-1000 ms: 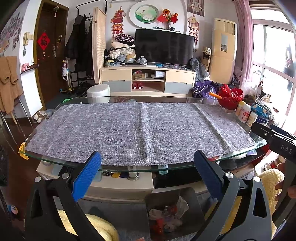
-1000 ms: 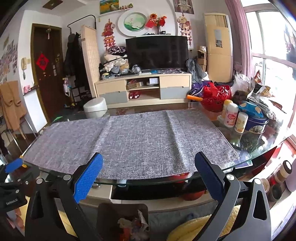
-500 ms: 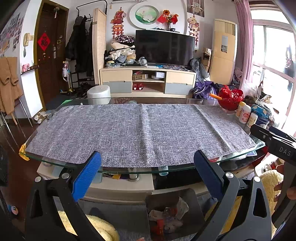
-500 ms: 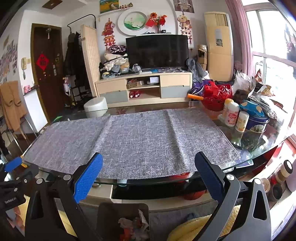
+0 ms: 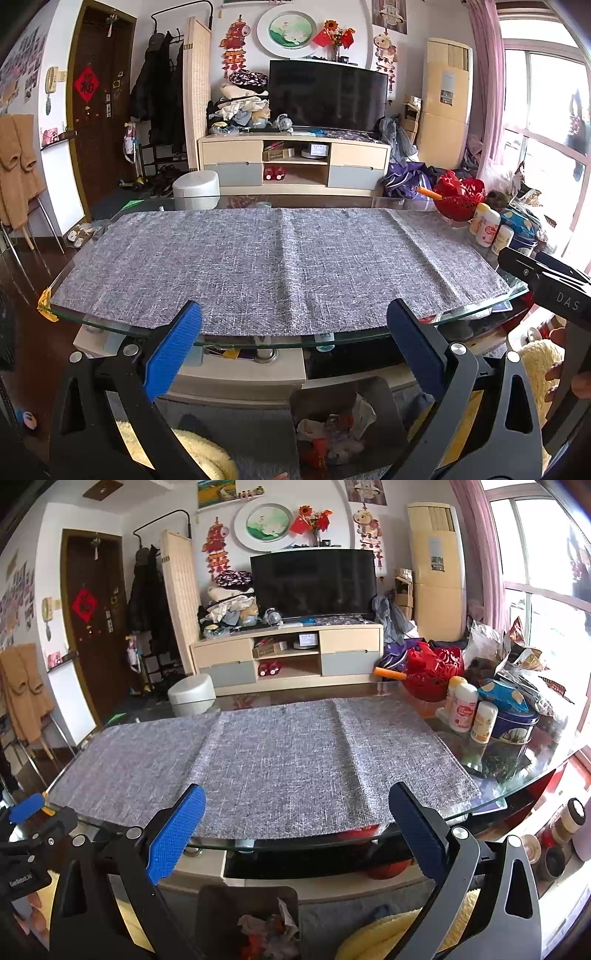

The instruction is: Collect trash

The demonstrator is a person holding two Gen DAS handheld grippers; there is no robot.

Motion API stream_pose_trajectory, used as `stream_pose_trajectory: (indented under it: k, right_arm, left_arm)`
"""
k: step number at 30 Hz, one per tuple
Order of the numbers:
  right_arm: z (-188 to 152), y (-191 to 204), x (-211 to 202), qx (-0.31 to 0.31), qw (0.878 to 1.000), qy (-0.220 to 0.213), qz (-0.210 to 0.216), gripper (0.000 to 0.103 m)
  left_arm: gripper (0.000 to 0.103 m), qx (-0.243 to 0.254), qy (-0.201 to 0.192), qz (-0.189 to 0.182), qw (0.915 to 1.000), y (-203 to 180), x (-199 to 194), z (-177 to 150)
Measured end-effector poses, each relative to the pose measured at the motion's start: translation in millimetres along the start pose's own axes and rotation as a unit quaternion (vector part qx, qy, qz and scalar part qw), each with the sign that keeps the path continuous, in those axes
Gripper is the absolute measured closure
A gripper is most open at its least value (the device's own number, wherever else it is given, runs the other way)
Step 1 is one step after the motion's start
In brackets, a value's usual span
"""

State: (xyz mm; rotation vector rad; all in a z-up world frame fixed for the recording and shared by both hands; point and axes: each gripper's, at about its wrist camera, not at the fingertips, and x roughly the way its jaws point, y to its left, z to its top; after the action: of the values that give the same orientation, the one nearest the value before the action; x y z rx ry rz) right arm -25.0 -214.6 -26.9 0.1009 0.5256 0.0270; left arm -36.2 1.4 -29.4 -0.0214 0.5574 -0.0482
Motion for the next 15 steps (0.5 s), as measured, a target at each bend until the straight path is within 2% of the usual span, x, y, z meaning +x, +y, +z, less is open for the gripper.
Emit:
stream_pose_trajectory:
  k: [15]
  right_arm:
    - [-2.2, -0.9, -0.9, 0.004, 1.000, 0.004, 0.000, 0.003]
  left_arm:
    - [0.008, -0.002, -0.001, 0.001, 1.0000, -0.4, -0.9, -0.8]
